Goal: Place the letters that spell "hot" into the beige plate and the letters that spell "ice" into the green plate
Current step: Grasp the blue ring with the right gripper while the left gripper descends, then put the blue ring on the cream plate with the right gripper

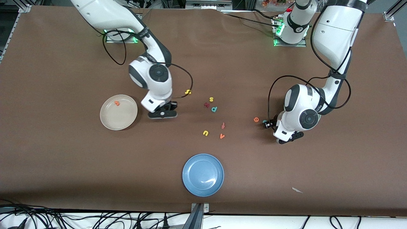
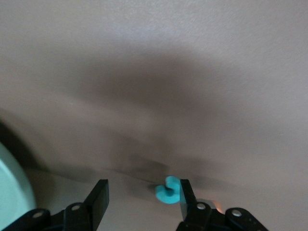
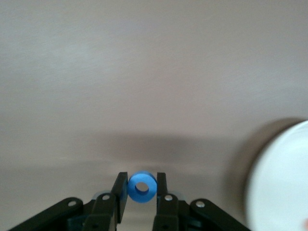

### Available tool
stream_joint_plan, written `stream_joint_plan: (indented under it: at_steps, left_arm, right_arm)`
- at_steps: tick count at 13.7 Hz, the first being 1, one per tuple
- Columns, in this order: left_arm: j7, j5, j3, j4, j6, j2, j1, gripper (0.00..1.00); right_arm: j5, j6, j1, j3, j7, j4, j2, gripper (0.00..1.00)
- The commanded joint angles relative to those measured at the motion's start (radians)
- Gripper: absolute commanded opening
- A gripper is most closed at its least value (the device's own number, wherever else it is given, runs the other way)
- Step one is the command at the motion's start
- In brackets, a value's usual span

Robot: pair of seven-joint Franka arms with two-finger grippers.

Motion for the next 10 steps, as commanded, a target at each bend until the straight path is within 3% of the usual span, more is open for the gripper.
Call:
stream_joint_plan:
  at_steps: [1, 4, 6, 8, 9, 10]
  left_arm:
    - [-0.049, -0.051, 0.01, -0.012, 0.046, -0.012, -0.013, 0.67]
    - [-0.095, -0.051, 0.01, -0.013, 0.048, -0.003, -0.028, 0.67]
    - [-0.114, -0.051, 0.01, -0.019, 0.048, 0.004, -0.042, 0.61]
    - [-0.143, -0.051, 0.01, -0.019, 0.046, 0.004, -0.048, 0.6]
    - [-0.144, -0.051, 0.01, -0.021, 0.046, 0.004, -0.051, 0.59]
    - [-0.146, -0.051, 0.01, -0.022, 0.046, 0.005, -0.051, 0.58]
  right_arm:
    - [0.007, -0.007, -0.122, 0.021, -0.214, -0.14, -0.149, 0.04]
    - [0.061, -0.011, -0.262, 0.021, -0.472, -0.23, -0.252, 0.05]
    - [0.061, -0.003, -0.319, 0.019, -0.539, -0.298, -0.277, 0.1]
    - [0.07, 0.032, -0.325, 0.019, -0.53, -0.332, -0.281, 0.79]
    - [0.078, 0.045, -0.325, 0.019, -0.528, -0.338, -0.28, 0.99]
    - [0.081, 0.046, -0.325, 0.019, -0.528, -0.338, -0.281, 0.99]
